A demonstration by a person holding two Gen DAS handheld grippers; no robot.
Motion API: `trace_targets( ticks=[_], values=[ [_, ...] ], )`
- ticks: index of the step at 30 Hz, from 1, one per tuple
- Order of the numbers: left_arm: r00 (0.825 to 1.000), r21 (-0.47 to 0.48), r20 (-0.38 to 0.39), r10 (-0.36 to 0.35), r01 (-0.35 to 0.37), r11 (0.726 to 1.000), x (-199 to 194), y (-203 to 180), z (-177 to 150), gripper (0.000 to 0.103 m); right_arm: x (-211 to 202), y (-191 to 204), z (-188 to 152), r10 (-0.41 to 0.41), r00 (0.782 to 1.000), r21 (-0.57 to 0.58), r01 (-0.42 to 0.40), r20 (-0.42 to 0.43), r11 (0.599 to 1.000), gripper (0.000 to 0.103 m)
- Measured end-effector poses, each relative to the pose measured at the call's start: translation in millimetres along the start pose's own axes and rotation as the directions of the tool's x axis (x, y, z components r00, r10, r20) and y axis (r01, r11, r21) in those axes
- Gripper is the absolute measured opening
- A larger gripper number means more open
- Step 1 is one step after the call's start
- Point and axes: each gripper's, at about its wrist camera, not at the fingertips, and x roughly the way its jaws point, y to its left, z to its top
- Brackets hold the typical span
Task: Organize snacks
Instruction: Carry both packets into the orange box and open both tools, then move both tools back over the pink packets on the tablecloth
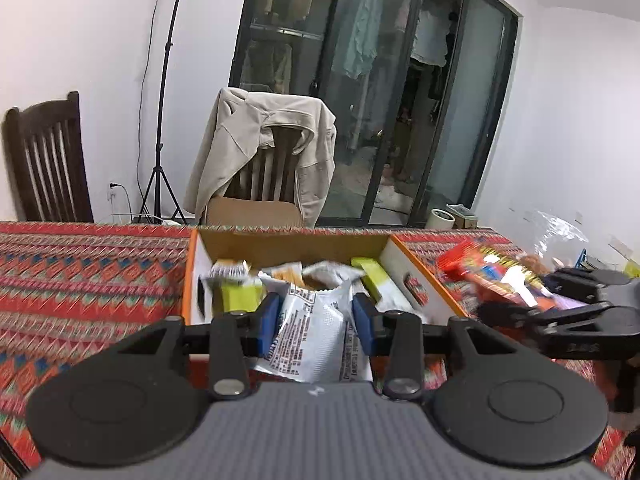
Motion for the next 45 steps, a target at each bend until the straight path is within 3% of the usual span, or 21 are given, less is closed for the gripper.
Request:
trace_targets(
  ticks=[5, 11, 14, 18, 22, 27, 29, 34, 39, 42, 45],
  values=[
    [0.996, -0.029, -0.084, 0.027, -0.029, 0.999, 76.7, 15.5, 20.4, 0.04, 89.1, -35.6, 24.5, 0.014, 0.993, 0.062, -0.007, -0.115, 0.998, 0.059],
    [0.978, -0.042, -0.191, 0.081, -0.09, 0.995, 149.7, 27.4, 6.3, 0.041, 185.0, -43.0, 18.0, -0.031, 0.964, 0.064, 0.05, -0.265, 0.997, 0.059],
    [0.975, -0.05, -0.206, 0.088, -0.1, 0.994, 163.3, 30.8, -3.0, 0.045, 218.3, -36.7, 4.5, -0.001, 0.943, 0.083, 0.03, -0.332, 0.996, 0.059],
    [0.97, -0.06, -0.226, 0.087, -0.103, 0.993, 168.4, 35.8, -7.5, 0.055, 238.0, -25.4, -3.9, 0.027, 0.934, 0.089, 0.005, -0.356, 0.996, 0.063],
    [0.974, -0.064, -0.208, 0.085, -0.1, 0.993, 147.9, 38.4, -4.3, 0.064, 237.8, -20.7, -4.1, 0.005, 0.936, 0.081, 0.025, -0.353, 0.996, 0.084],
    [0.981, -0.048, -0.171, 0.092, -0.101, 0.994, 110.4, 32.5, 6.7, 0.072, 203.6, -25.3, 10.8, -0.003, 0.954, 0.09, 0.032, -0.3, 0.995, 0.084],
    [0.984, -0.039, -0.151, 0.091, -0.098, 0.994, 88.6, 28.5, 8.7, 0.073, 178.9, -23.7, 18.8, -0.017, 0.963, 0.073, 0.038, -0.269, 0.997, 0.084],
    [0.994, 0.011, -0.064, 0.085, -0.084, 0.996, 14.2, 14.8, 4.7, 0.086, 102.0, -16.0, 32.4, -0.048, 0.982, 0.031, 0.055, -0.183, 0.998, 0.089],
    [0.995, 0.067, 0.069, 0.068, -0.073, 0.995, -67.6, -5.3, -13.7, 0.103, 11.6, -7.6, 23.9, -0.06, 0.993, 0.001, 0.06, -0.1, 0.998, 0.093],
    [0.988, 0.097, 0.142, 0.06, -0.074, 0.993, -112.5, -18.8, -32.4, 0.103, -43.1, 0.0, 10.2, -0.085, 0.995, -0.011, 0.085, -0.043, 0.996, 0.097],
    [0.985, 0.1, 0.166, 0.046, -0.063, 0.993, -147.5, -28.8, -61.4, 0.103, -91.3, 12.1, -8.4, -0.126, 0.992, -0.022, 0.126, 0.018, 0.992, 0.103]
  ],
)
